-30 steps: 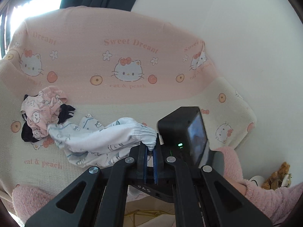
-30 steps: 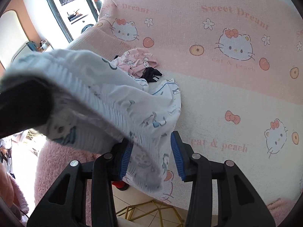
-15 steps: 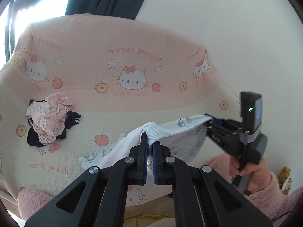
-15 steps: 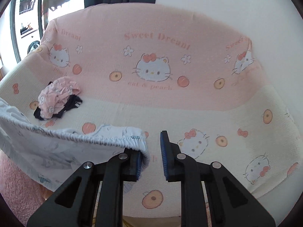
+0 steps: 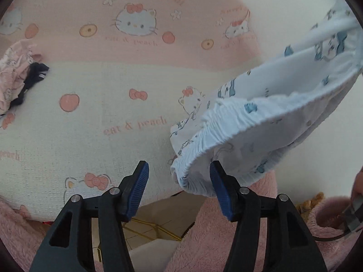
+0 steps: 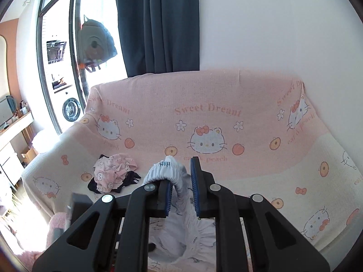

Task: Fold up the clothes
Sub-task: 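Lift the pants off the pile with both grippers, holding the waistband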

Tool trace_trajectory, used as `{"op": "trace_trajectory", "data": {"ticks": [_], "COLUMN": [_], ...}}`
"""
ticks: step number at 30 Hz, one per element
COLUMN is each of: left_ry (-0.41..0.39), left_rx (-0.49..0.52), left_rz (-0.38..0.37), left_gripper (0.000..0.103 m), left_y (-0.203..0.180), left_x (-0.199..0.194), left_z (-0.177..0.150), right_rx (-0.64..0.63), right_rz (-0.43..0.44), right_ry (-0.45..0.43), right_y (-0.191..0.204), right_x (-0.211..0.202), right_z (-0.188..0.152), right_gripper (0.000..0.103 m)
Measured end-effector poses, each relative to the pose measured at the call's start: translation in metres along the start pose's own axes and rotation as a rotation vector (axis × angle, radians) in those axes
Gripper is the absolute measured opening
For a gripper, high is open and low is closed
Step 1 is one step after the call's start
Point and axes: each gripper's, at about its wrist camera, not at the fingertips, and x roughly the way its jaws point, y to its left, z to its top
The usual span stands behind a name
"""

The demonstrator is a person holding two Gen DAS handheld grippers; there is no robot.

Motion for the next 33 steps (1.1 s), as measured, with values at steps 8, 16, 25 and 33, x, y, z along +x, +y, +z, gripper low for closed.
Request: {"op": "trace_trajectory", "data": {"ticks": [8,16,25,33], "left_ry": [-0.117,-0.346,-0.315,-0.313], "left_rx": [-0.013,0.075,0.112,0.048], "left_rz": [0.166,0.196,0.194,0.226], "left_gripper": [0.004,0.004,0.004,0.004], "left_y": [0.011,0.009,-0.008,0.010], "left_x": [-0.024,-0.142,-0.137,-0.138], "left_z": [0.018,0.054,0.060,0.051], "right_rx": [0.049,0.019,-0.118,-0.274], "right_rz": [-0.019,-0.128,0.250,0.389], "right_ry": [0.030,0.220,0.455,0.485], "right_y": [-0.024,-0.063,0.006,0.049], "right_x": [0.000,0.034,0.078,0.067], "right_z": [-0.007,-0.043,-0.110,-0.134], "right_gripper": [0.014,0.028,0.036,0.037]}}
